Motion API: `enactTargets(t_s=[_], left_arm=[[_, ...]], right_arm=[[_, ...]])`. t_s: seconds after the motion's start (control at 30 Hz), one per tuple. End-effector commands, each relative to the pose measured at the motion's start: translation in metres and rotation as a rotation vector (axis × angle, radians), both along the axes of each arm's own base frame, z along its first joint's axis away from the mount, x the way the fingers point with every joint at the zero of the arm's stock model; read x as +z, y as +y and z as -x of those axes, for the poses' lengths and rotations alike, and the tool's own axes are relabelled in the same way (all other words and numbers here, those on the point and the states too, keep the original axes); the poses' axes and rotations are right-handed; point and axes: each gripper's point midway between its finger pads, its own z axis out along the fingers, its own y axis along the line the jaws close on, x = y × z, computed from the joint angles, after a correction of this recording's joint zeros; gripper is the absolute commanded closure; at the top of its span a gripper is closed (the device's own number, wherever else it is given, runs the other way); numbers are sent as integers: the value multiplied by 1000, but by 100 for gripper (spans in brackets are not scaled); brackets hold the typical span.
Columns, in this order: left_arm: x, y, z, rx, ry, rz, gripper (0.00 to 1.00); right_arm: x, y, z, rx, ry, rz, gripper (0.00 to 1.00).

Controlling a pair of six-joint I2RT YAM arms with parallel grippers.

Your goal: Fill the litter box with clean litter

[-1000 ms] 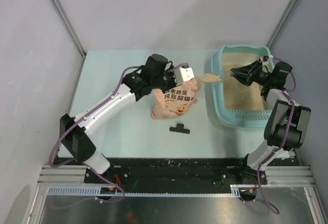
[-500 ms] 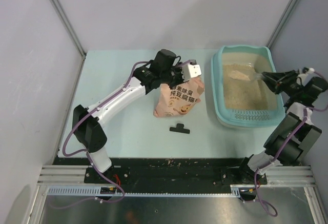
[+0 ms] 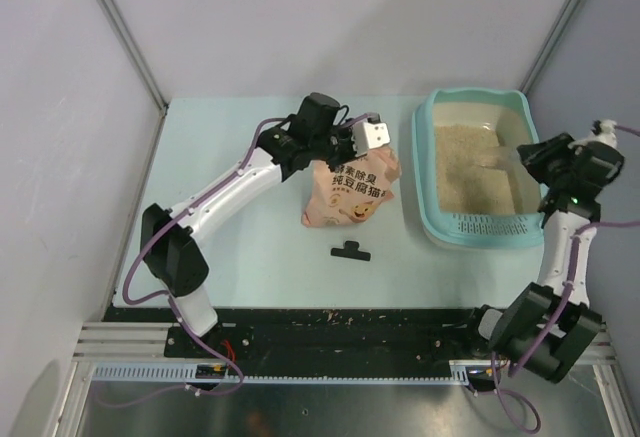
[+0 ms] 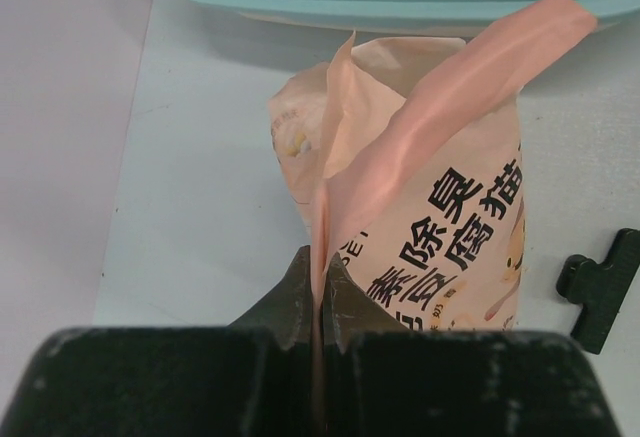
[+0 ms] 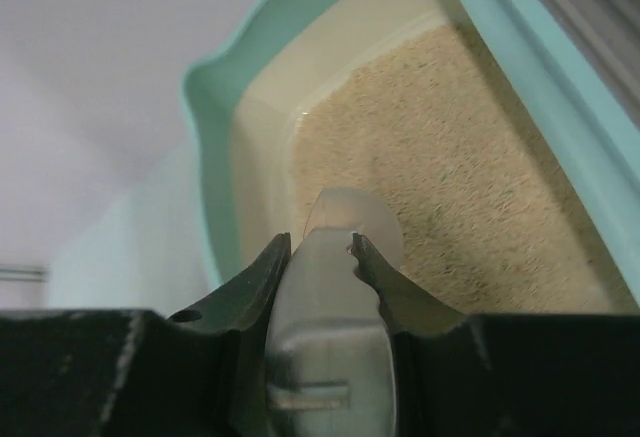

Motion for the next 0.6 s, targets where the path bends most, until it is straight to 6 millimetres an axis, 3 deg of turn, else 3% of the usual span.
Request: enactTargets(t_s=[0.0,0.07,0.17,0.2,0.3,0.4,0.43,0.47,0.5,0.57], left_arm=[[65,-10,2,-60,-141,156,100],[64,-8,4,-58,-135,158,100],[65,-5,7,-53,-131,162,100],[63,-4,7,-50,-125,160,100],[61,-1,9,-40,-114,162,100],[59,3,13,-31,-103,166,100],[57,4,15,-31,-99,162,100],[56,5,16,-29,-97,162,100],[57,7,17,-30,-99,162,100],[53,10,18,-27,-101,150,100]], right_arm=[[24,-23,-34,-118,24,436,100],[55,-18,-61,-95,-51,611,100],[78,-5,-77,-73,-71,870,100],[83,-5,-76,-57,-58,998,100],[101,8,-69,-31,-100,1065,100],[116,48,-56,131,-207,965,100],[120,80,-51,287,-289,921,100],[109,100,-42,404,-276,860,100],[121,123,-34,492,-325,820,100],[118,163,-19,663,-333,671,100]])
